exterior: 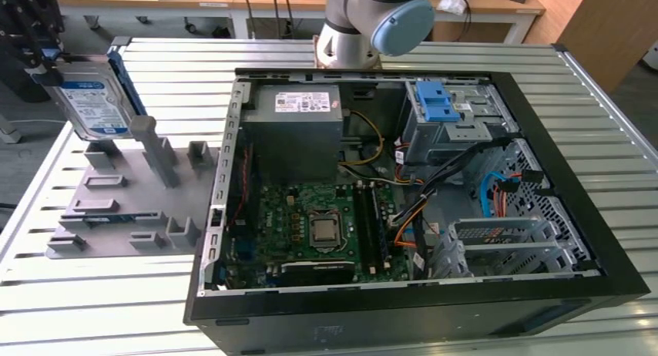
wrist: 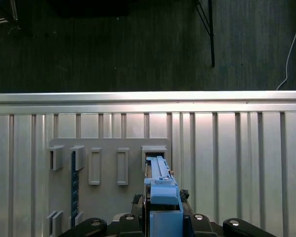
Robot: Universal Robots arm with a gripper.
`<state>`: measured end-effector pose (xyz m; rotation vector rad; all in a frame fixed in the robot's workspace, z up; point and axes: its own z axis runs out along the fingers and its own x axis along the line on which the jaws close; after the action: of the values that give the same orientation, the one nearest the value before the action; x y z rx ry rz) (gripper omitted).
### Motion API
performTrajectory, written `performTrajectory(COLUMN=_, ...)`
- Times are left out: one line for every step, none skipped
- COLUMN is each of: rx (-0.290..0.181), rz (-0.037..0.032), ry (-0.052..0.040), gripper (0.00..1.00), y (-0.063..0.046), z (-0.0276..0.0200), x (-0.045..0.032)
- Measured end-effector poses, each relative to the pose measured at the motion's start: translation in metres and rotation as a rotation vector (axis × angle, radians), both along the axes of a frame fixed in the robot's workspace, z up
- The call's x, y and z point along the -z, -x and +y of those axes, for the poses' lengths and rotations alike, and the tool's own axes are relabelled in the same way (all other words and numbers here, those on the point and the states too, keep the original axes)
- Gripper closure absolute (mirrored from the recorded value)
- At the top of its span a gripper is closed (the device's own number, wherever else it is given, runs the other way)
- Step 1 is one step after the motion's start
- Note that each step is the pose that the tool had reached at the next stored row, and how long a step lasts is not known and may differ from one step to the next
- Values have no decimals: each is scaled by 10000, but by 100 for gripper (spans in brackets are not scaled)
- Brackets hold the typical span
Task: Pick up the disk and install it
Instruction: 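Pick up the disk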
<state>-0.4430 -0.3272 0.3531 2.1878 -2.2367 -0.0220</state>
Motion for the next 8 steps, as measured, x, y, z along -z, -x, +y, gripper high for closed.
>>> performTrajectory(rx=0, rz=1, ry=0, gripper=64, y=0, z=0, x=-4)
performTrajectory(rx=1, rz=1, ry=1, gripper=64, y=0, z=0, x=-8)
performTrajectory(rx=0, rz=1, ry=1, gripper=64, y=0, z=0, x=-12)
performTrajectory(rx=0, rz=1, ry=0, gripper=64, y=0, z=0, x=-15)
performTrajectory(rx=0, rz=0, ry=0, gripper=64, y=0, z=0, x=-18)
performTrajectory(rx=1, rz=0, ry=0, gripper=64, y=0, z=0, x=-20)
performTrajectory(rx=0, rz=0, ry=0, gripper=64, y=0, z=0, x=-23)
performTrajectory(rx=0, rz=1, ry=0, gripper=64, y=0, z=0, x=-26)
